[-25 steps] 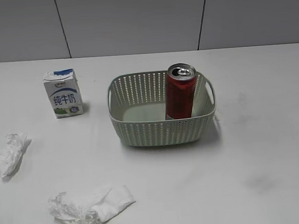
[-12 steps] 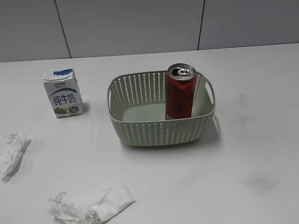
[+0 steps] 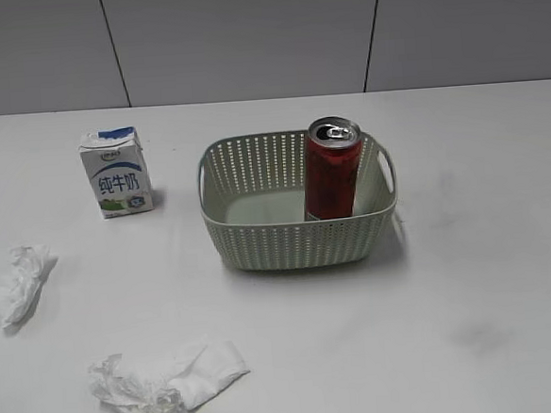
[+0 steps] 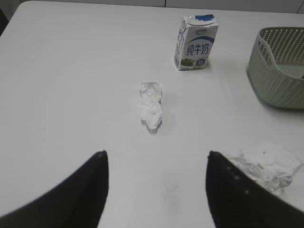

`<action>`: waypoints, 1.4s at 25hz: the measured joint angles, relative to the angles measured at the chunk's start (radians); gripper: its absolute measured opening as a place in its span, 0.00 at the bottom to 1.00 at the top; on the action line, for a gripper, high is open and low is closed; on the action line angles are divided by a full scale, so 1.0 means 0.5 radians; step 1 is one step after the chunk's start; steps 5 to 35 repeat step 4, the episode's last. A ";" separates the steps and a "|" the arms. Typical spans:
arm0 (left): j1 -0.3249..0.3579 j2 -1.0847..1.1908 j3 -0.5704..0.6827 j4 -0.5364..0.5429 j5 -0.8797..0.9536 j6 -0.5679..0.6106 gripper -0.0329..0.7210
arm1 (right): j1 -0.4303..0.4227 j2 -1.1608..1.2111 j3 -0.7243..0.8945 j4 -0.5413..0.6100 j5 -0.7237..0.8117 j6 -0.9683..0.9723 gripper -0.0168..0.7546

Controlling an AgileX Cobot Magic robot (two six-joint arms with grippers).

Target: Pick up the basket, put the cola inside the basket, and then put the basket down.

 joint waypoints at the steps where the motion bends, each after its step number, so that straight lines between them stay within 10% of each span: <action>1: 0.000 0.000 0.000 0.000 0.000 0.000 0.70 | 0.000 0.000 0.000 0.000 0.000 0.000 0.78; 35: 0.000 0.000 0.000 0.000 0.000 0.000 0.70 | 0.000 0.000 0.000 0.000 0.000 0.000 0.78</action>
